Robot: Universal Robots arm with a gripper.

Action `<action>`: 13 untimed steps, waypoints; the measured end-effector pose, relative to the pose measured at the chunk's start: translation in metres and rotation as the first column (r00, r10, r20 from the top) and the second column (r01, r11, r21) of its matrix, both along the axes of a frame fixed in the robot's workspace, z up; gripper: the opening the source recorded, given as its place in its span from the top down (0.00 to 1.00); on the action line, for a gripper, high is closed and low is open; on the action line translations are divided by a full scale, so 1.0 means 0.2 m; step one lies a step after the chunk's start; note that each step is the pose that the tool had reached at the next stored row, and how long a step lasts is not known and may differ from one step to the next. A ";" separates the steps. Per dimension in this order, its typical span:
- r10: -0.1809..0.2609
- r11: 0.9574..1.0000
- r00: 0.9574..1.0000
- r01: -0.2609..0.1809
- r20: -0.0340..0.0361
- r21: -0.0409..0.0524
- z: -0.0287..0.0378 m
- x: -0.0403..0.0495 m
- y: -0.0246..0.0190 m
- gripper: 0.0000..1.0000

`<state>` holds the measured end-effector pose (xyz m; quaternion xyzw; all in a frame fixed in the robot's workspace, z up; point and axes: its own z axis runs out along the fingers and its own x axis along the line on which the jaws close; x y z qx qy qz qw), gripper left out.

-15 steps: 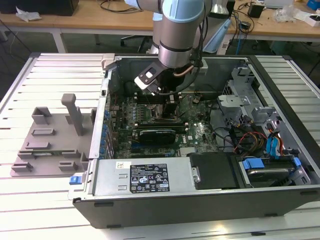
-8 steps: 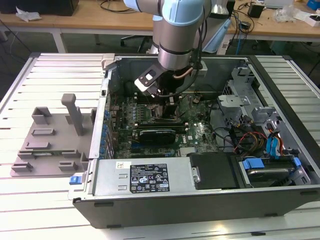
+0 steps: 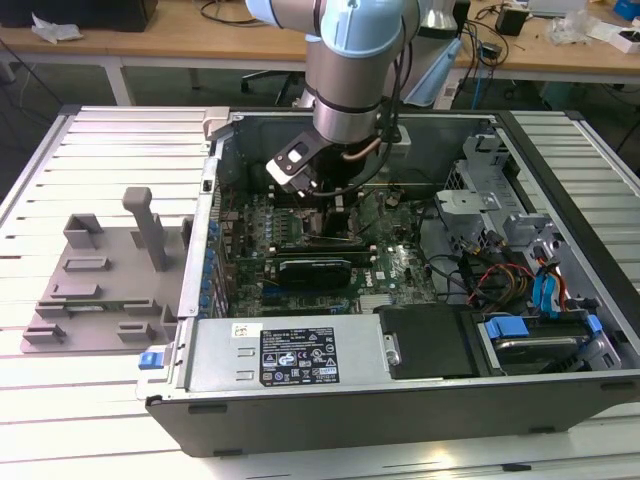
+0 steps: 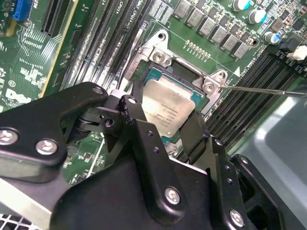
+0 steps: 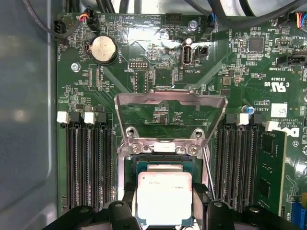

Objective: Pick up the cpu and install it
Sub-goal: 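Place the cpu into insertion slot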

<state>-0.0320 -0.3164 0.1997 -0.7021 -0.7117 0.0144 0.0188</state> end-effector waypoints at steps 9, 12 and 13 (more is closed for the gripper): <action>-0.001 1.000 1.000 0.001 0.000 -0.001 -0.014 0.008 0.000 0.45; 0.000 1.000 1.000 0.000 0.000 -0.001 -0.015 0.008 0.000 0.45; 0.000 1.000 1.000 0.000 0.000 -0.001 -0.016 0.008 0.000 0.45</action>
